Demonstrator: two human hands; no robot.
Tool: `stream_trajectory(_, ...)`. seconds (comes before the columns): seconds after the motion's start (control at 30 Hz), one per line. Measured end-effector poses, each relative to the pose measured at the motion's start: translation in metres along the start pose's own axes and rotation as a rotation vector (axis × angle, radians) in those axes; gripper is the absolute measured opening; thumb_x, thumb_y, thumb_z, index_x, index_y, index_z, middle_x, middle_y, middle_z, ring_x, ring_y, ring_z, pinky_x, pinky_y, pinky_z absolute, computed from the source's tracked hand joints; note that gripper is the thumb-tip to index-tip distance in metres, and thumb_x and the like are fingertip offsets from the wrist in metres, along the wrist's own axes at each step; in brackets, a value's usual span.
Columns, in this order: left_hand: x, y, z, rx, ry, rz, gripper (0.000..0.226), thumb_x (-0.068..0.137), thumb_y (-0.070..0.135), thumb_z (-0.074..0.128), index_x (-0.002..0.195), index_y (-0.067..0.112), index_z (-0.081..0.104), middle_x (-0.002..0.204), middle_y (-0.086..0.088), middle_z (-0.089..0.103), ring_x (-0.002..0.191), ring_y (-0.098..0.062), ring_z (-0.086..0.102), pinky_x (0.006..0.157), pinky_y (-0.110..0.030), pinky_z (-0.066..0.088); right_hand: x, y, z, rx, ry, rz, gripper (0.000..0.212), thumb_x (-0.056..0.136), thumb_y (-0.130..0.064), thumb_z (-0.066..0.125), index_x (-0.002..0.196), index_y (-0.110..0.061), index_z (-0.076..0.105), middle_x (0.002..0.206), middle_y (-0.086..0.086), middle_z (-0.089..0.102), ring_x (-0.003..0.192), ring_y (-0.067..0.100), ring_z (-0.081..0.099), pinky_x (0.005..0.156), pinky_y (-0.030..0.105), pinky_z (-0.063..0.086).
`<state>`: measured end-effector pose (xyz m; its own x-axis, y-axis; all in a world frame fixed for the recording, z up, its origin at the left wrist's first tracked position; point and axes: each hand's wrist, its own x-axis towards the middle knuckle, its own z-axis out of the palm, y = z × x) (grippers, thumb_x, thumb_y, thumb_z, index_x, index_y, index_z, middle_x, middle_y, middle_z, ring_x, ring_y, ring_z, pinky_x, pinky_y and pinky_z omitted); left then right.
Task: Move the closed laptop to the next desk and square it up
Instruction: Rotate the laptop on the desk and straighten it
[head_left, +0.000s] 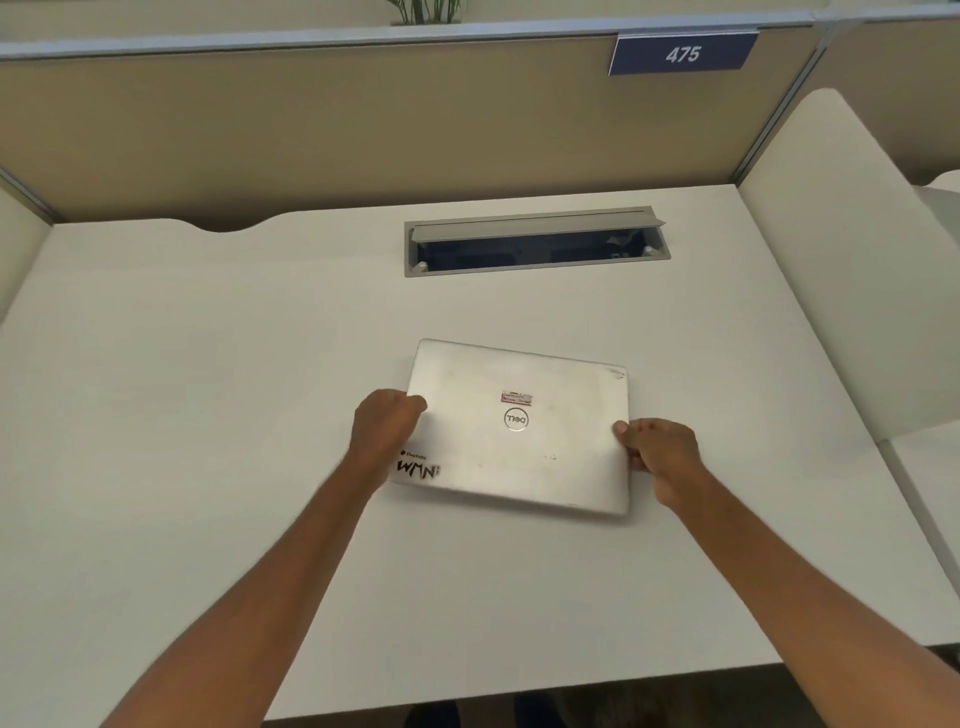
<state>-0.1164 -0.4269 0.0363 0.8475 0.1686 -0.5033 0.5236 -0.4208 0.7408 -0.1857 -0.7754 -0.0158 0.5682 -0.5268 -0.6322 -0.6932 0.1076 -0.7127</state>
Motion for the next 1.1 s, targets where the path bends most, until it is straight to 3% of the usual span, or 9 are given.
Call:
stream_trajectory(0.2, -0.018, -0.023, 0.006, -0.072, 0.010, -0.064, 0.017, 0.087, 0.016, 0.063, 0.079, 0.015, 0.048, 0.082, -0.007, 0.046, 0.075, -0.024, 0.037, 0.067, -0.036, 0.027, 0.014, -0.014, 0.004, -0.093, 0.000, -0.068, 0.020, 0.081, -0.015, 0.087, 0.087, -0.001, 0.075, 0.086, 0.007, 0.072, 0.076, 0.023, 0.061, 0.077, 0.037, 0.056)
stream_trajectory(0.4, -0.026, -0.034, 0.007, -0.101, 0.005, -0.094, 0.012, 0.080, 0.017, 0.061, 0.080, 0.016, 0.049, 0.085, -0.007, 0.043, 0.082, -0.023, 0.035, 0.064, -0.035, 0.023, 0.013, -0.013, 0.006, -0.185, 0.018, -0.127, 0.032, 0.078, -0.017, 0.086, 0.084, 0.009, 0.068, 0.077, 0.002, 0.065, 0.073, 0.022, 0.054, 0.072, 0.034, 0.050)
stream_trajectory(0.63, -0.029, -0.036, 0.010, -0.087, 0.024, -0.060, 0.022, 0.075, 0.011, 0.058, 0.075, 0.009, 0.037, 0.081, -0.009, 0.029, 0.078, -0.025, 0.023, 0.063, -0.036, 0.014, 0.006, -0.014, 0.010, -0.258, 0.049, -0.180, 0.026, 0.082, -0.016, 0.085, 0.084, 0.007, 0.072, 0.079, 0.002, 0.069, 0.075, 0.019, 0.058, 0.072, 0.028, 0.048)
stream_trajectory(0.8, -0.030, -0.042, 0.014, -0.045, 0.048, -0.008, 0.024, 0.073, 0.014, 0.057, 0.073, 0.007, 0.034, 0.079, -0.008, 0.031, 0.078, -0.026, 0.025, 0.063, -0.038, 0.018, -0.006, -0.016, 0.012, -0.315, 0.103, -0.243, 0.019, 0.085, -0.016, 0.082, 0.083, 0.002, 0.075, 0.086, 0.005, 0.075, 0.078, 0.019, 0.061, 0.064, 0.023, 0.046)
stream_trajectory(0.97, -0.039, -0.040, 0.017, -0.040, 0.061, -0.026, 0.023, 0.070, 0.020, 0.055, 0.069, 0.016, 0.032, 0.081, -0.010, 0.030, 0.073, -0.025, 0.028, 0.064, -0.038, 0.022, -0.011, -0.016, 0.012, -0.318, 0.099, -0.243, 0.015, 0.086, -0.018, 0.083, 0.093, -0.006, 0.077, 0.085, -0.006, 0.069, 0.096, 0.022, 0.068, 0.080, 0.027, 0.047)
stream_trajectory(1.0, -0.037, -0.042, 0.020, -0.015, 0.071, -0.010, 0.019, 0.072, 0.022, 0.056, 0.069, 0.017, 0.039, 0.084, -0.008, 0.036, 0.075, -0.027, 0.035, 0.065, -0.036, 0.028, -0.012, -0.017, 0.011, -0.339, 0.094, -0.256, 0.017, 0.085, -0.021, 0.082, 0.095, -0.008, 0.076, 0.088, -0.005, 0.069, 0.101, 0.024, 0.068, 0.082, 0.030, 0.049)
stream_trajectory(1.03, -0.039, -0.045, 0.022, 0.051, 0.091, 0.018, 0.010, 0.077, 0.024, 0.059, 0.079, 0.016, 0.055, 0.095, -0.008, 0.047, 0.087, -0.030, 0.047, 0.071, -0.036, 0.038, -0.014, -0.017, 0.011, -0.379, 0.096, -0.273, 0.021, 0.085, -0.025, 0.081, 0.098, -0.010, 0.073, 0.093, -0.003, 0.070, 0.105, 0.027, 0.068, 0.085, 0.034, 0.052)
stream_trajectory(1.07, -0.036, -0.051, 0.027, 0.164, 0.117, 0.065, 0.024, 0.084, 0.027, 0.064, 0.105, 0.014, 0.068, 0.117, -0.008, 0.055, 0.111, -0.032, 0.054, 0.085, -0.039, 0.047, -0.016, -0.016, 0.013, -0.428, 0.081, -0.314, 0.030, 0.085, -0.031, 0.079, 0.106, -0.011, 0.070, 0.104, 0.001, 0.070, 0.112, 0.030, 0.066, 0.089, 0.038, 0.053)
stream_trajectory(1.1, -0.033, -0.053, 0.031, 0.238, 0.164, 0.115, 0.048, 0.090, 0.030, 0.067, 0.134, 0.011, 0.065, 0.143, -0.010, 0.054, 0.137, -0.034, 0.049, 0.103, -0.044, 0.048, -0.022, -0.018, 0.018, -0.546, 0.086, -0.378, 0.045, 0.086, -0.039, 0.077, 0.120, -0.012, 0.066, 0.122, 0.004, 0.067, 0.123, 0.031, 0.061, 0.095, 0.042, 0.051)
